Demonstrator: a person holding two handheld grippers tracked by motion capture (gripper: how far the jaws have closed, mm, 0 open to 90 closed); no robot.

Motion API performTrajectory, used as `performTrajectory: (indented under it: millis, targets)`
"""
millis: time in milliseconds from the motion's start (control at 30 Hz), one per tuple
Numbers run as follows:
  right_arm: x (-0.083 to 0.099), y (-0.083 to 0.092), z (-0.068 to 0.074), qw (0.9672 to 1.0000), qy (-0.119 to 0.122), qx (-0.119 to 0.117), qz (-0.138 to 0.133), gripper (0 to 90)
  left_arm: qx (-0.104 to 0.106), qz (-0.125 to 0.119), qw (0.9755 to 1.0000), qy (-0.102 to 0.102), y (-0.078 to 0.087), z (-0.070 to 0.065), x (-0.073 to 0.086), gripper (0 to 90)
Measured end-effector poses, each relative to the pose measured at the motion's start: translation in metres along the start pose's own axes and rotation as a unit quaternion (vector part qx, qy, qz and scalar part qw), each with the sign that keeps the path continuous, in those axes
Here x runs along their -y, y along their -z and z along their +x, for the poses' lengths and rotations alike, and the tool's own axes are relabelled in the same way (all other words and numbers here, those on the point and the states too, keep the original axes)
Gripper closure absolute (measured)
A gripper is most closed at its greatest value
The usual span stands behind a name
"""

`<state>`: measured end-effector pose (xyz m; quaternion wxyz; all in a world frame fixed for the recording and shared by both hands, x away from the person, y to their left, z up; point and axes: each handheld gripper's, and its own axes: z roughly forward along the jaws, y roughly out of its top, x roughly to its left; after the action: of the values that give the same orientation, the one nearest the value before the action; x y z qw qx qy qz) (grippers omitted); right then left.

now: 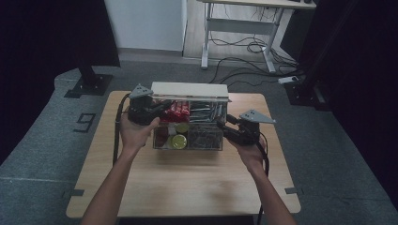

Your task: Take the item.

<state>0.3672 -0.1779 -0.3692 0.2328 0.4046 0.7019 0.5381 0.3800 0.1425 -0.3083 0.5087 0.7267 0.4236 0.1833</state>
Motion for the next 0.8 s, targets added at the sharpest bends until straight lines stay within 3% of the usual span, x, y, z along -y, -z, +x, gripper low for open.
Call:
performTrajectory:
  millis: [333,800]
  targets:
    - [-0.003,-0.011,0.0,0.9999,0.002,0.008,0.007,56.5,0.0,0.001,1.0,-0.001,0.0,0.0,0.0,90.0]
    - [-0.007,-0.023,0.0,0.9998,0.005,0.014,0.011,56.7,0.0,0.001,1.0,-0.001,0.0,0.0,0.0,90.0]
